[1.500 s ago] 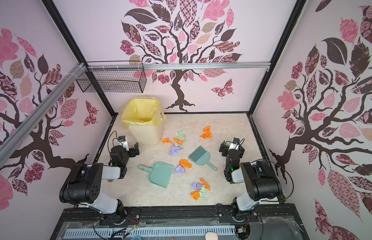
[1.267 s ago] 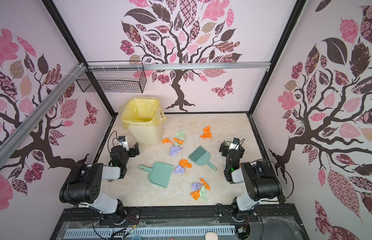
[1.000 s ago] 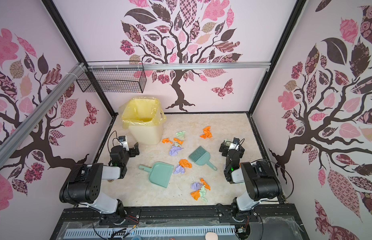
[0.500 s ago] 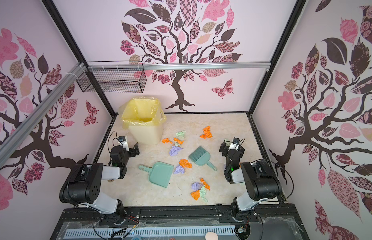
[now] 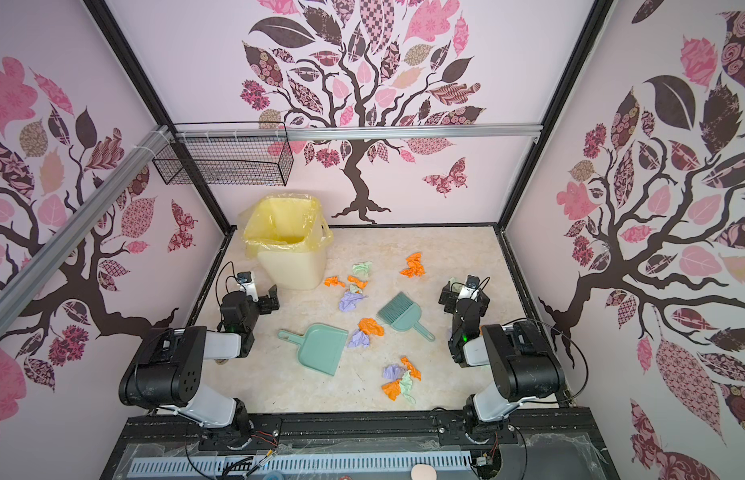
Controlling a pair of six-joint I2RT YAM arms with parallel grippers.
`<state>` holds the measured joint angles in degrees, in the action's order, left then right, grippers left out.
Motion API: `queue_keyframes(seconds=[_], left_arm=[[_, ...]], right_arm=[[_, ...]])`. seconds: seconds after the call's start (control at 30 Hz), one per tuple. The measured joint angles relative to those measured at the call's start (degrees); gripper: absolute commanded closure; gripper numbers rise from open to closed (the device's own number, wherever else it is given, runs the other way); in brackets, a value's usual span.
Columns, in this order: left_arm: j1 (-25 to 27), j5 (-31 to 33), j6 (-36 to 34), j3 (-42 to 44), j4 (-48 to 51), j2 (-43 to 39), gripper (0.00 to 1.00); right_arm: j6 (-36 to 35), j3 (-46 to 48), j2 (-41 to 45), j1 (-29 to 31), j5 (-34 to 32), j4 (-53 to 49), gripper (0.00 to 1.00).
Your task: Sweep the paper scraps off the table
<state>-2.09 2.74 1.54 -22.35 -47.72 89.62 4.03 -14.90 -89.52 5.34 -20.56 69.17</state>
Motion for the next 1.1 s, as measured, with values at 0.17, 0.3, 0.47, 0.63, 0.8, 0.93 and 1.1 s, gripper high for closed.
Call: queue_keyframes(seconds=[0.17, 0.3, 0.47, 0.63, 0.8, 0.93, 1.1], left_arm=[[0.00, -0.02, 0.00, 0.00, -0.02, 0.00, 0.04], [-0.85, -0.85, 0.87, 0.02, -0.37, -0.52, 0.04], [-4.44, -2.91, 1.20, -0.66, 11.76, -14.97, 0.04], [-4.72, -6.51, -2.82, -6.58, 28.61, -30.71, 0.04], [-4.90, -12.33, -7.17, -9.97, 44.57, -41.70, 0.03], [-4.90, -15.52, -9.11, -9.97, 55.25, -46.84, 0.04], [-4.90, -18.84, -9.35, -10.21, 64.02, -50.58, 0.04]], right_arm=[[0.00, 0.00, 0.00, 0.00, 0.02, 0.00, 0.00], [0.00, 0.00, 0.00, 0.00, 0.04, 0.00, 0.00], [0.02, 0.00, 0.00, 0.00, 0.22, 0.00, 0.01], [-0.02, 0.00, 0.00, 0.00, 0.35, 0.02, 0.00], [-0.37, -0.22, 2.73, 0.35, 0.35, -4.70, 0.01], [1.51, -2.51, 9.25, 0.59, -0.79, -13.35, 0.00], [6.88, -5.42, 18.29, 0.57, 0.31, -25.24, 0.00]])
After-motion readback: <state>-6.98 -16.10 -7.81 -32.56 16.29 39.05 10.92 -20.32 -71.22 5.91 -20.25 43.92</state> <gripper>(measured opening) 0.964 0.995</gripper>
